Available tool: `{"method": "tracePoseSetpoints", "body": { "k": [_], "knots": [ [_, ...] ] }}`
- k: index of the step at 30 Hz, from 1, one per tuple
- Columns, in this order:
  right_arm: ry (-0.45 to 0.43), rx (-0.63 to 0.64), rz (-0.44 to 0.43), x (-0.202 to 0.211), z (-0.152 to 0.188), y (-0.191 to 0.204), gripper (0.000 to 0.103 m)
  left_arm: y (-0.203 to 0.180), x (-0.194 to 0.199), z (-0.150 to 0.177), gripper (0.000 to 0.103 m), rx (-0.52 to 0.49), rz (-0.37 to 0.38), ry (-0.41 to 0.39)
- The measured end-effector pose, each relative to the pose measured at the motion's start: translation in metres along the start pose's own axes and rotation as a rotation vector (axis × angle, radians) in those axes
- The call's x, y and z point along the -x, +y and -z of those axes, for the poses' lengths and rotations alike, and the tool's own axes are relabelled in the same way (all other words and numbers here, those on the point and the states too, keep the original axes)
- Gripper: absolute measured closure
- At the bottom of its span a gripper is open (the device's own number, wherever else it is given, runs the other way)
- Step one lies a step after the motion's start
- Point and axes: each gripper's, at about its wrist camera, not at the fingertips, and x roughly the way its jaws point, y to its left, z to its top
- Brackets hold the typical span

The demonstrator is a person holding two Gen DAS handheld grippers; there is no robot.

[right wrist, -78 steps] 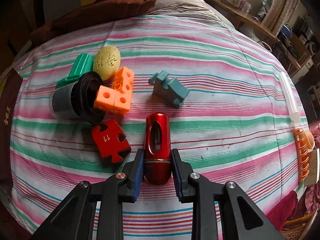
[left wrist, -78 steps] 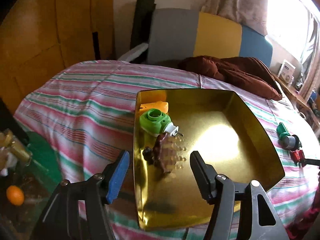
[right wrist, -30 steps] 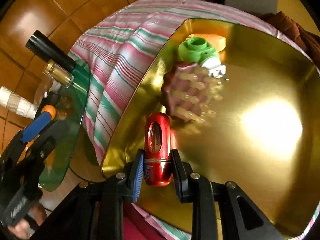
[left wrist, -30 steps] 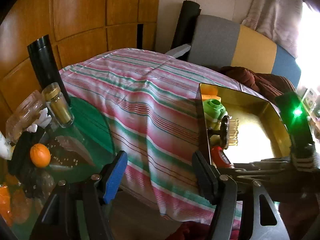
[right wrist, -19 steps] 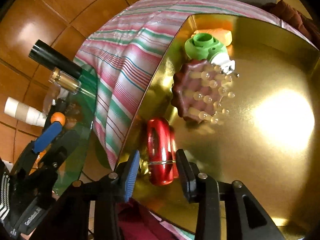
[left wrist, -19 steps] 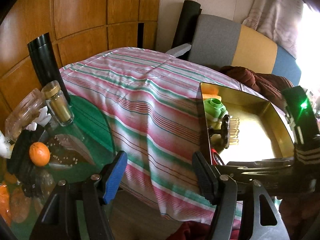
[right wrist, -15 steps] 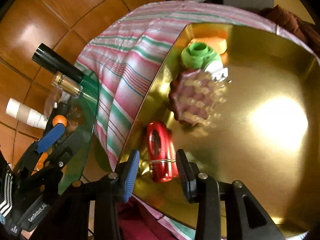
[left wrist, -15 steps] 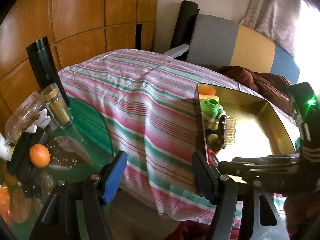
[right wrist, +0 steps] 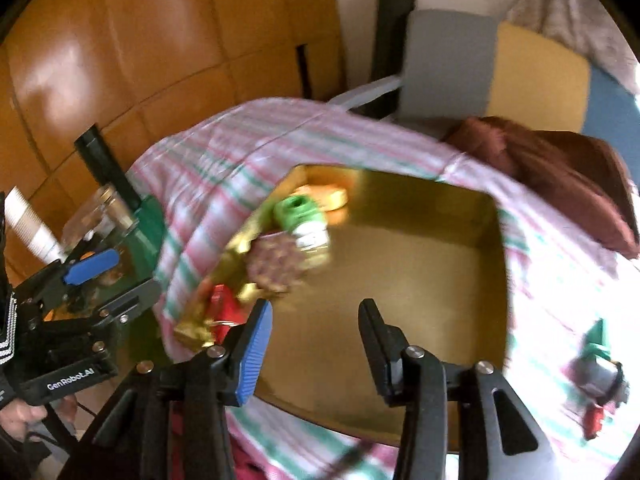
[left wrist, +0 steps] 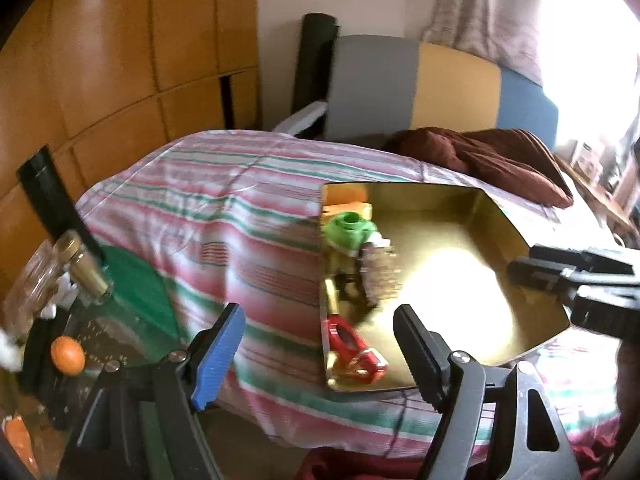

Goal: Organize rigid objects
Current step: 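Withdraw both tools from the tray back toward the toy pile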

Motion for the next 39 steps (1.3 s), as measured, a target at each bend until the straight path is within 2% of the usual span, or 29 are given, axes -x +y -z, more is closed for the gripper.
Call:
{"method": "tracePoseSetpoints", "body": {
  "k": [2, 9, 18, 28, 31, 34, 36, 39],
  "knots": [
    [-0.022, -0.027, 0.031, 0.013, 0.003, -0.019, 0.051, -0.011, -0.001, -0.002, 0.026, -0.023, 0.015, 0.001],
    [-0.064, -0.122, 0.175, 0.044, 0.019, -0.091, 0.051, -0.05, -0.005, -0.008, 0.026, -0.1, 0.064, 0.016],
    [-0.096, -0.274, 0.315, 0.08, 0.044, -0.178, 0.051, -0.099, -0.008, -0.008, 0.026, -0.193, 0.12, 0.03],
    [-0.116, -0.423, 0.457, 0.108, 0.075, -0.251, 0.05, -0.125, -0.01, -0.004, 0.026, -0.238, 0.152, 0.046],
    [-0.127, -0.471, 0.5, 0.115, 0.087, -0.275, 0.041, -0.129, -0.01, -0.002, 0.026, -0.246, 0.158, 0.055],
    [-0.129, -0.555, 0.559, 0.119, 0.105, -0.308, 0.04, -0.134, -0.009, -0.001, 0.026, -0.263, 0.165, 0.057],
    [-0.12, -0.655, 0.593, 0.119, 0.127, -0.335, 0.04, -0.139, -0.007, 0.0, 0.026, -0.283, 0.164, 0.051],
    [-0.07, -0.837, 0.576, 0.121, 0.15, -0.366, 0.04, -0.145, -0.008, 0.0, 0.026, -0.288, 0.18, 0.054]
  ]
}}
